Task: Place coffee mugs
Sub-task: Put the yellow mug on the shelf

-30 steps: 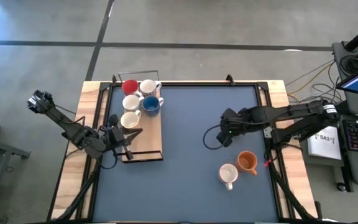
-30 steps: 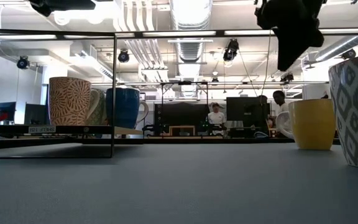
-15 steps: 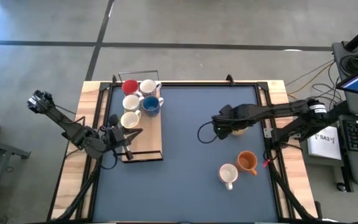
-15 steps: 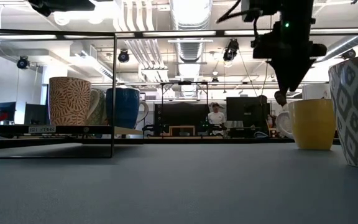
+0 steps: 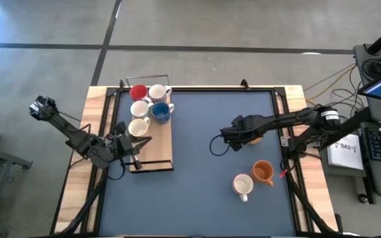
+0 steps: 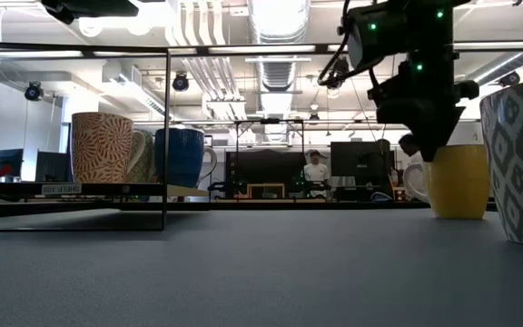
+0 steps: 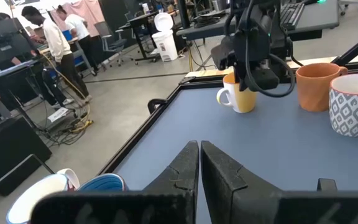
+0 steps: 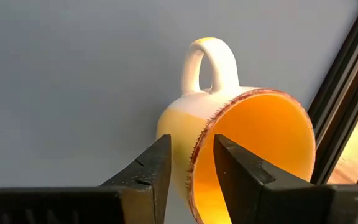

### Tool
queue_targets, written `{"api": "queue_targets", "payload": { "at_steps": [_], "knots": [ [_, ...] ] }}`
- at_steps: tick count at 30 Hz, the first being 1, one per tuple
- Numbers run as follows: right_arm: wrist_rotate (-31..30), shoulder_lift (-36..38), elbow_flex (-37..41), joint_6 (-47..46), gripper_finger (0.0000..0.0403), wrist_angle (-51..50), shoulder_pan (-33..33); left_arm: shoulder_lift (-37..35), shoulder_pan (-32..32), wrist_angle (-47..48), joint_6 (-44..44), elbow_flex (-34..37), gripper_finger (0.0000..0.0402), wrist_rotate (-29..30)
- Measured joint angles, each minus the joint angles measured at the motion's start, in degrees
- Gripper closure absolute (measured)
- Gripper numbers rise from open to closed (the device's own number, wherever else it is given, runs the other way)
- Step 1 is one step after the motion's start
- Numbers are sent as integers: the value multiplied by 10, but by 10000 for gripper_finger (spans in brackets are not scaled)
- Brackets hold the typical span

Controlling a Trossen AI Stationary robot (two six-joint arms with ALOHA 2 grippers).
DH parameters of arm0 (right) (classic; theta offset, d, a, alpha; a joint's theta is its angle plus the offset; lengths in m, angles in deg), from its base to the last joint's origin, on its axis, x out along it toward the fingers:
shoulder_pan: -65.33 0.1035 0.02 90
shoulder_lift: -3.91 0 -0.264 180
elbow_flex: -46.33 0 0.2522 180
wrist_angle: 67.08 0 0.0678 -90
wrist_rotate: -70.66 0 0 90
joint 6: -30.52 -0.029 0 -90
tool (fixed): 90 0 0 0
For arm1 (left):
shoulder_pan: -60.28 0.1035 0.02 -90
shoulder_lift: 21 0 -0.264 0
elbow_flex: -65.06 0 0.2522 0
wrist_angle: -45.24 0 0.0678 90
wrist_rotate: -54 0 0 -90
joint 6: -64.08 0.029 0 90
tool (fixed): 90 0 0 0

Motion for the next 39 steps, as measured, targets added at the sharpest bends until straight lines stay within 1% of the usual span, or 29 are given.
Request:
{"api": "queue_targets", "payload": {
  "at_steps": [4,11,12,18,23,26,30,35,39],
  "knots": [
    [0,-2,3,-1,312,3,0,0,0,0,0,0,402,0],
    [3,-1,3,1,383,11,0,0,0,1,0,0,402,0],
    [2,-1,3,3,387,9,0,0,0,1,0,0,402,0],
    [2,1,-4,21,392,8,1,0,0,2,0,0,402,0],
    [-44,1,-50,49,393,20,5,0,0,2,0,0,402,0],
    [-55,1,-81,82,393,43,5,0,0,2,0,0,402,0],
    [-58,1,-123,156,393,120,8,0,0,2,0,0,402,0],
    [-54,1,-149,277,393,283,26,0,0,2,0,0,402,0],
    [-11,1,-147,369,393,420,36,0,0,3,2,-1,402,0]
  ]
}}
